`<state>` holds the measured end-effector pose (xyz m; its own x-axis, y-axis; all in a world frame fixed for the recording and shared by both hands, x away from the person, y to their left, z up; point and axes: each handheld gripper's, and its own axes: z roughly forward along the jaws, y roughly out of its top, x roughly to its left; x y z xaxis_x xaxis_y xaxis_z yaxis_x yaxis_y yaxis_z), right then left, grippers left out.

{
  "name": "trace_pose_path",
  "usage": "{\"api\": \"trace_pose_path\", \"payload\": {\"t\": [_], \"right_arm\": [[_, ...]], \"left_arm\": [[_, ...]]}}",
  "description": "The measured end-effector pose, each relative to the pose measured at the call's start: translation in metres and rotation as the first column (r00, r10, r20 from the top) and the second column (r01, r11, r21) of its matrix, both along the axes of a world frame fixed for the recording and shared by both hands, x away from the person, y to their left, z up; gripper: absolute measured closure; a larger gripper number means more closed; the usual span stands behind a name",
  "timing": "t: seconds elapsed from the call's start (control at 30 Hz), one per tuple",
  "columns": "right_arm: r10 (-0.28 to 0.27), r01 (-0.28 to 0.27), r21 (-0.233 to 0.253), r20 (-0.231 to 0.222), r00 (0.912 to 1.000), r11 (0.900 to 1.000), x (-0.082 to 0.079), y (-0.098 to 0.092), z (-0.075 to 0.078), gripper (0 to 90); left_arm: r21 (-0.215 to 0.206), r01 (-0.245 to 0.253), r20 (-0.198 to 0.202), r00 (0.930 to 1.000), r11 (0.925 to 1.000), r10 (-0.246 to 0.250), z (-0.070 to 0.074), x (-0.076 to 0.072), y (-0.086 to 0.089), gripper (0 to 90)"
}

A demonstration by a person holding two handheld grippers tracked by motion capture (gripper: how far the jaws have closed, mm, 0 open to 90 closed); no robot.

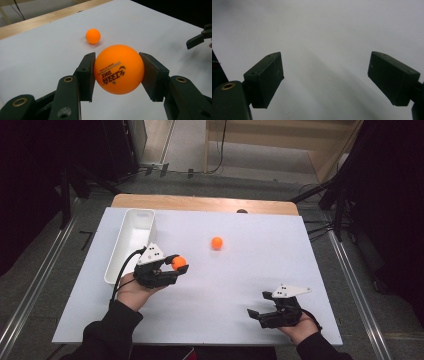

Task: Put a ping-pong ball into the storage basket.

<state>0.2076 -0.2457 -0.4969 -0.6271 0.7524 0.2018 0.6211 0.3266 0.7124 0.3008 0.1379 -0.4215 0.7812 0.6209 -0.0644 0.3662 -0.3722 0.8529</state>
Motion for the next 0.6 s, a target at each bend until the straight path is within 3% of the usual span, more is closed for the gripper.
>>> {"api": "trace_pose_path", "payload": {"t": [0.13,0.6], "right_arm": [[0.000,0.000,0.000,0.002,1.0000,1.000,0.000,0.000,0.000,11.7],[0.000,0.000,0.001,0.000,1.0000,1.000,0.000,0.000,0.000,11.7]], "left_arm": [[0.018,-0.020,0.012,0.9997,0.9996,0.020,0.000,0.001,0.003,50.1],[0.010,-0.053,0.009,0.9986,0.9986,0.053,0.005,0.005,0.013,50.1]]}}
